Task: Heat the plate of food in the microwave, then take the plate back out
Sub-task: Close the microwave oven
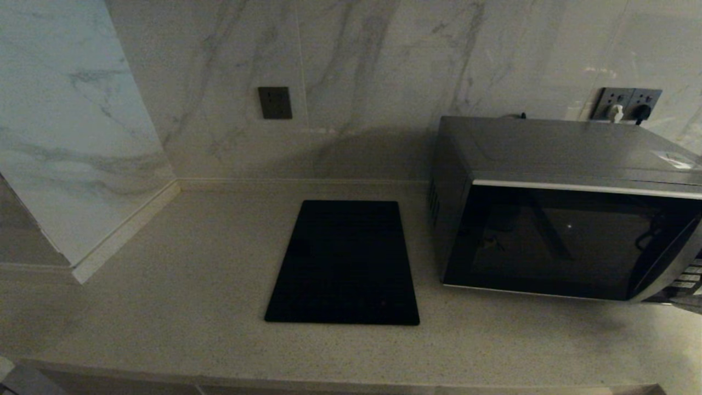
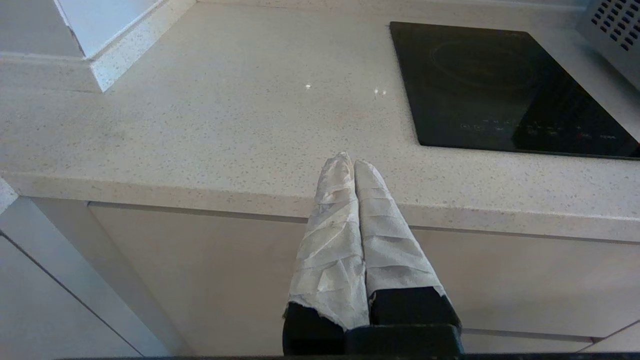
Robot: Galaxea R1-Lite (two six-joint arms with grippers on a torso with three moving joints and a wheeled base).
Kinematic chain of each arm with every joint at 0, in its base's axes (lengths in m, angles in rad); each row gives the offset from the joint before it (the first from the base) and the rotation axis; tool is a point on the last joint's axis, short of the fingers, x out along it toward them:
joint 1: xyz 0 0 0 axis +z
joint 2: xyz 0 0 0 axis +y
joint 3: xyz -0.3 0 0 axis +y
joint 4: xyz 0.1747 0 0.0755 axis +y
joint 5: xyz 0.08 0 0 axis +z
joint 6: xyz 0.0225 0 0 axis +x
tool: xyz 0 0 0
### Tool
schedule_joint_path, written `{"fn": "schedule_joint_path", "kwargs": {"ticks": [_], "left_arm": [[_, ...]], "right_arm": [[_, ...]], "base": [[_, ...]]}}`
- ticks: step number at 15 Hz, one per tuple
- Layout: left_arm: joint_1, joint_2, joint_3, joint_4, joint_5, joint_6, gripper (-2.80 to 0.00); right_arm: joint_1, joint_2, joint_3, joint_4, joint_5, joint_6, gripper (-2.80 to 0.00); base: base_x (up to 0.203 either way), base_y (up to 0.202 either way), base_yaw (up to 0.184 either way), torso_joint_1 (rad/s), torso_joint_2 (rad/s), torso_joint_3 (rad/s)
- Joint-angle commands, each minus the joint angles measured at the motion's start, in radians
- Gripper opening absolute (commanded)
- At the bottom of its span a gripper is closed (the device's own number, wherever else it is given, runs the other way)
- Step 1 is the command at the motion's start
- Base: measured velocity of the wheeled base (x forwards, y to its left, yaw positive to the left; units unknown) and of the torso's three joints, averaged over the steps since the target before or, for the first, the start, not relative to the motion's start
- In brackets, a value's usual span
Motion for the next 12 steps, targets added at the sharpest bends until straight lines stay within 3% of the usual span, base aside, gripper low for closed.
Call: {"fn": "schedule_joint_path", "kwargs": {"ticks": [1, 12], "left_arm": [[0.0, 0.002, 0.0, 0.0, 0.0, -0.001, -2.8], [0.0, 0.002, 0.0, 0.0, 0.0, -0.001, -2.8]], "right_arm": [[-0.001, 0.018, -0.011, -0.004, 0.004, 0.004, -2.8], [0.0, 0.021, -0.008, -0.041, 0.05, 0.01, -2.8]], "base": [[0.0, 0.0, 0.0, 0.0, 0.0, 0.0], [0.0, 0.0, 0.0, 0.0, 0.0, 0.0]]}}
